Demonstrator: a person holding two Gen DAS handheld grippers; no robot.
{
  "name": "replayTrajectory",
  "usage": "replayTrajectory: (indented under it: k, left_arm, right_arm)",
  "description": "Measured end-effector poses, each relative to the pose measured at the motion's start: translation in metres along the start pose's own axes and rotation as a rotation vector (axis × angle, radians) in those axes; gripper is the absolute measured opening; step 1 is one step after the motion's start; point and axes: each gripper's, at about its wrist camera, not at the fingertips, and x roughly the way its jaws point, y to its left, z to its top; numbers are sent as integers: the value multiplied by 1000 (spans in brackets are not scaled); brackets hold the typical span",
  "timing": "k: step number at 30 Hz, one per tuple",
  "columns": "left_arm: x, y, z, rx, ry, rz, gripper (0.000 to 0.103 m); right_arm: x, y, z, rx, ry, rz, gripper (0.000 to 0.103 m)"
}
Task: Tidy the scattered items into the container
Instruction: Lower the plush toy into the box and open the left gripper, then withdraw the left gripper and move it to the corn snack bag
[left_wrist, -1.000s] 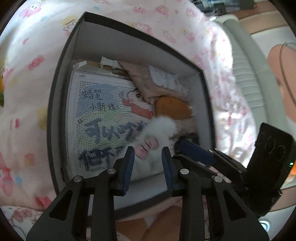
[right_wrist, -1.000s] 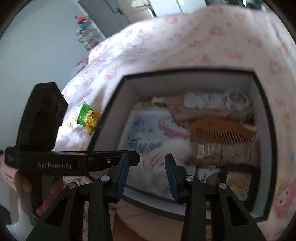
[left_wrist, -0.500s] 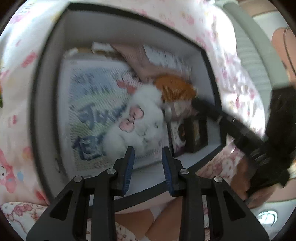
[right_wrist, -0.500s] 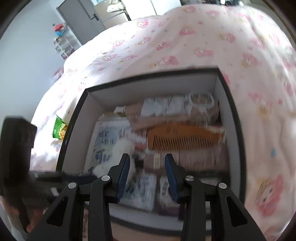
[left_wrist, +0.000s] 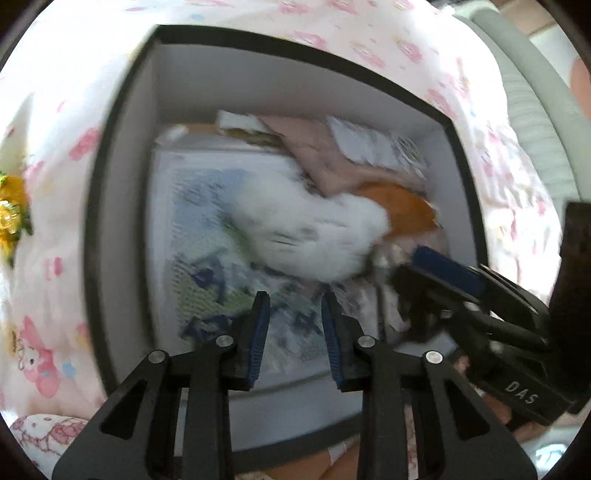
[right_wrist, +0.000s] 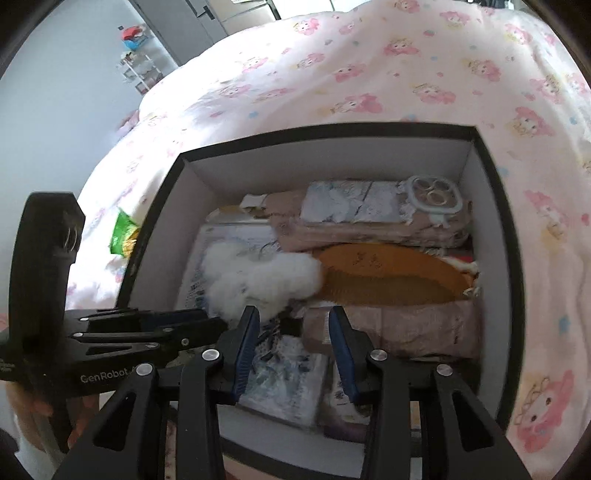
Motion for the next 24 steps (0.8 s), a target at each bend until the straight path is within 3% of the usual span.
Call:
replayTrajectory:
  k: [3,8,13,20,24]
  left_arm:
    - [5,1,-1,6,15,4,27]
    - [11,12,12,-28,0,-5,27]
    - [9,18,20,-41,-29,-9,27]
    - [-30,4,-6,7,-134,-81,28]
    - [-61,-13,-27,50,-195,-87,30]
  right_arm:
    - [8,5,-4,-8,43,34,36]
    - [15,12,-4,-81,31,-77,36]
    - [19,6,7,-54,10,-93,36]
    - [2,7,1,-34,-21,-103,36]
    - [-30,25,-6,-69,-112,-148,39]
